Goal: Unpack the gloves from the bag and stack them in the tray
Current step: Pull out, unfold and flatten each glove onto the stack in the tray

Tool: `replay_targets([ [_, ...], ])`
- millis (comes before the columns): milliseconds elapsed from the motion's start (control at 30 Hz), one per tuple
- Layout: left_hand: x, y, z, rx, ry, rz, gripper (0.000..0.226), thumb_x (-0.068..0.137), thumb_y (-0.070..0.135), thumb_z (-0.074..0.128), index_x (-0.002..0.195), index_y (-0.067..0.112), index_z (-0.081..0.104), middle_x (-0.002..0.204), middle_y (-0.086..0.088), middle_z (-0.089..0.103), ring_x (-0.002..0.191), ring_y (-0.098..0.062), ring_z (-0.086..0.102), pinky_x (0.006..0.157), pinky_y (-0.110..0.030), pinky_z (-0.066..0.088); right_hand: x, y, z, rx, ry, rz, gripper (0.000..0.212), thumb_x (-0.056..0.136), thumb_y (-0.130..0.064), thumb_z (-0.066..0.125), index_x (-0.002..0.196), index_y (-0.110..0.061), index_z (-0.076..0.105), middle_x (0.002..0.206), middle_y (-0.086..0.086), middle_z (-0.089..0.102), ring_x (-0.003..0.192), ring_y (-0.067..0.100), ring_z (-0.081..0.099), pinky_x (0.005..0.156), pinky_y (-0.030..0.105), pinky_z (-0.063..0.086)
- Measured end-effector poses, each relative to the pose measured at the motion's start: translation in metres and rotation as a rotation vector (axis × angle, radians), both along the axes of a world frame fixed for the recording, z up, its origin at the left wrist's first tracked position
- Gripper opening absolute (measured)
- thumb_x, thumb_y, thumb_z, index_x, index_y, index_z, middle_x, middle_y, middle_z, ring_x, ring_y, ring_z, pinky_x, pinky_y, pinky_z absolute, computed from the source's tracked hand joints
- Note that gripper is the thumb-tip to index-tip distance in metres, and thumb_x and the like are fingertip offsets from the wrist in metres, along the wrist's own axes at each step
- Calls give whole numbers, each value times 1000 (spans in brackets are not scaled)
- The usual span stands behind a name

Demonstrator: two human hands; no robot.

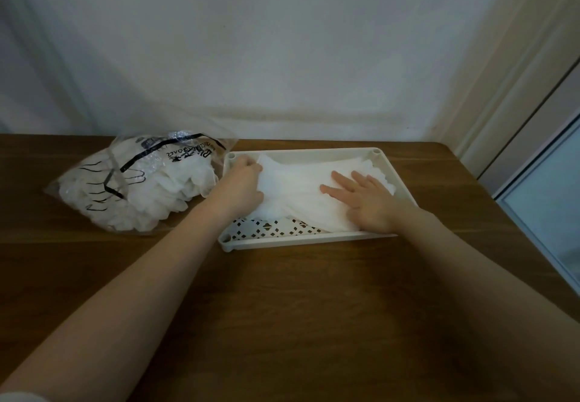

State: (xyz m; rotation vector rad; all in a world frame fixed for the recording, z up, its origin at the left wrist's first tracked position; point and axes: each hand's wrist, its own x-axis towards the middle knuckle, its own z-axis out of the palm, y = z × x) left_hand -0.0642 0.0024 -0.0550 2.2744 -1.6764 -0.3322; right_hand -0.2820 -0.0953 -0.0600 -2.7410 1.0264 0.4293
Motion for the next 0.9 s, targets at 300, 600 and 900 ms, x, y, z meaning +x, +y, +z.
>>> replay_targets([
  [300,-11,13,4,87,-257,-39,50,84,34,53,124,3,48,157,-7,-6,143,-31,1,109,-46,26,3,8,-1,-7,-14,-256,83,87,-70,31,150,-30,-4,158,-1,-15,144,27,-18,114,54,-10],
  [600,18,57,28,-765,38,17,32,81,5,38,100,4,64,108,-9,56,97,-16,50,76,-13,30,92,96,50,-137,-619,175,53,92,-1,42,142,-17,35,148,3,36,133,17,36,106,31,35],
  [900,65,74,8,-848,62,113,43,74,-16,38,103,5,61,119,-11,58,124,-27,45,108,-27,29,206,97,22,239,-484,-68,27,96,-5,42,121,2,50,105,9,58,93,21,57,74,23,42],
])
